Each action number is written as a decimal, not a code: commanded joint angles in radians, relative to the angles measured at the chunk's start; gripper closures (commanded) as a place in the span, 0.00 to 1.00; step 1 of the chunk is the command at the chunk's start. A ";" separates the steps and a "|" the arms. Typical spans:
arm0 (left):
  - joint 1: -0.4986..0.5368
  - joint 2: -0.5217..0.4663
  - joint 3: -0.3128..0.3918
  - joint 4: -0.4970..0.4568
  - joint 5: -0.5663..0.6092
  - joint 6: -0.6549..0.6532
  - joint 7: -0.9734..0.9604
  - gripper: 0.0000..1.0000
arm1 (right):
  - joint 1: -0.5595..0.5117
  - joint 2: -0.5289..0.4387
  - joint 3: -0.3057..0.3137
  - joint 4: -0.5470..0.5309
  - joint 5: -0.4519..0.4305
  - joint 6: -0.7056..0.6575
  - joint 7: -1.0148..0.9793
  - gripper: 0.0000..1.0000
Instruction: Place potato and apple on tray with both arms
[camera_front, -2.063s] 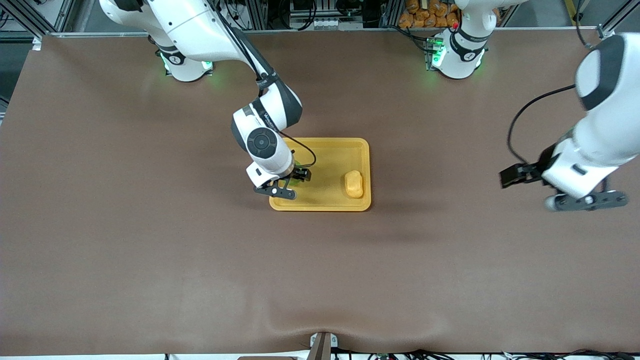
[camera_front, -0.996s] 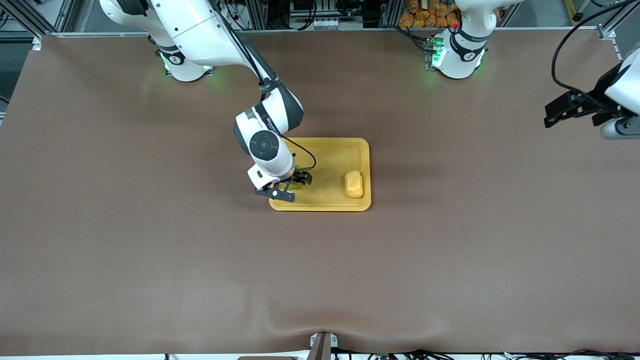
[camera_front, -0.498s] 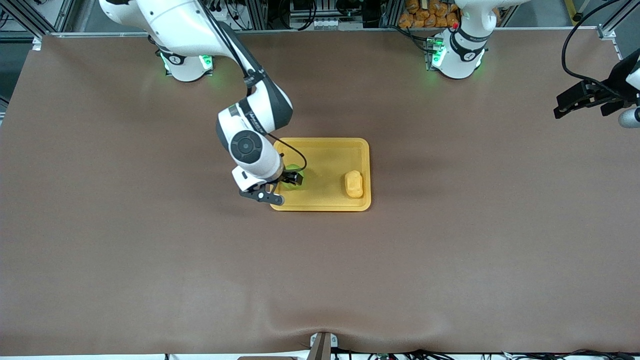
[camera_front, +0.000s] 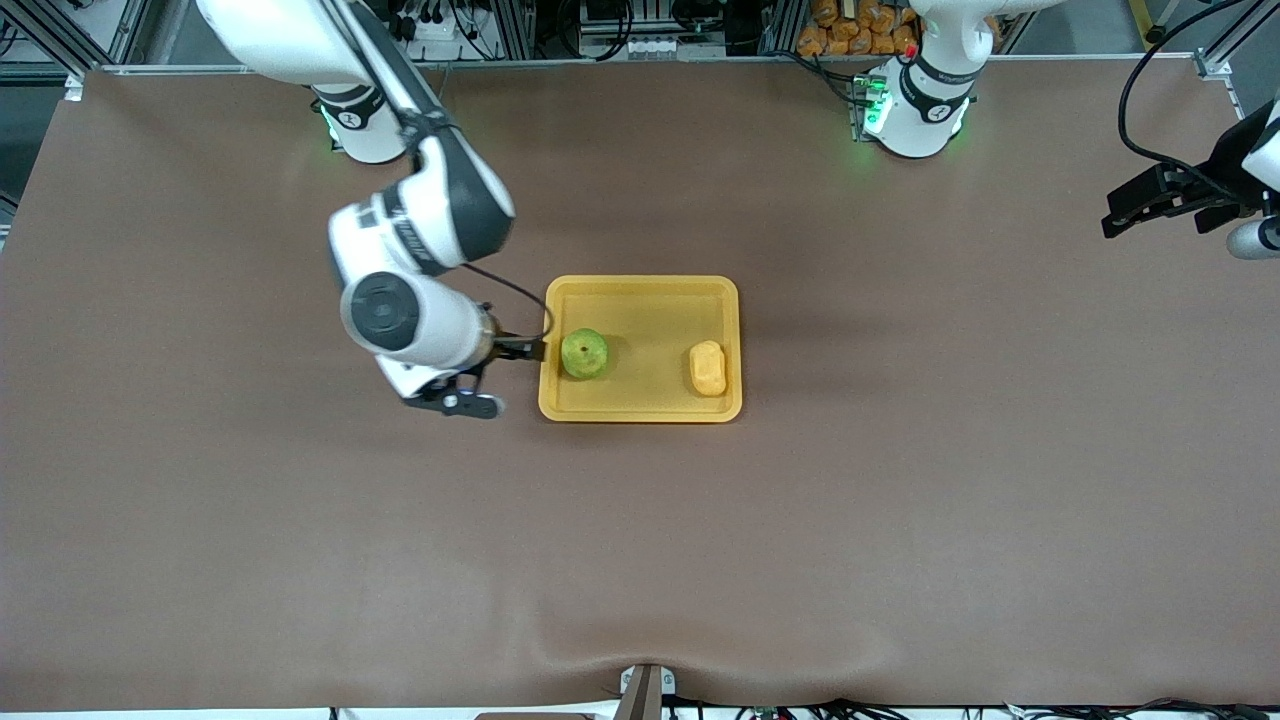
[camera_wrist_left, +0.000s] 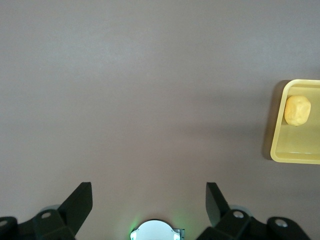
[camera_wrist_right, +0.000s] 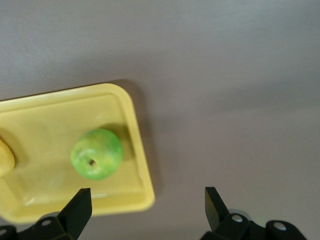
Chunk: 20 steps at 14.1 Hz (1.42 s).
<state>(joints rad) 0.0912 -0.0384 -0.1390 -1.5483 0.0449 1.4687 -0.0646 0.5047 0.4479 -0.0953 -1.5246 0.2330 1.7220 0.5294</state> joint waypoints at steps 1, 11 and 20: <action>-0.008 -0.015 -0.002 -0.015 -0.017 -0.004 0.009 0.00 | -0.055 -0.020 0.002 0.082 0.000 -0.140 0.001 0.00; -0.002 -0.026 -0.065 -0.039 -0.008 -0.005 -0.006 0.00 | -0.175 -0.052 -0.043 0.211 -0.003 -0.309 -0.006 0.00; -0.001 -0.029 -0.067 -0.038 -0.017 0.005 -0.008 0.00 | -0.288 -0.120 -0.052 0.216 -0.102 -0.320 -0.121 0.00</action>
<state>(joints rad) 0.0806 -0.0391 -0.1977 -1.5673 0.0444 1.4683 -0.0708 0.2629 0.3708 -0.1597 -1.2986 0.1583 1.4175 0.4805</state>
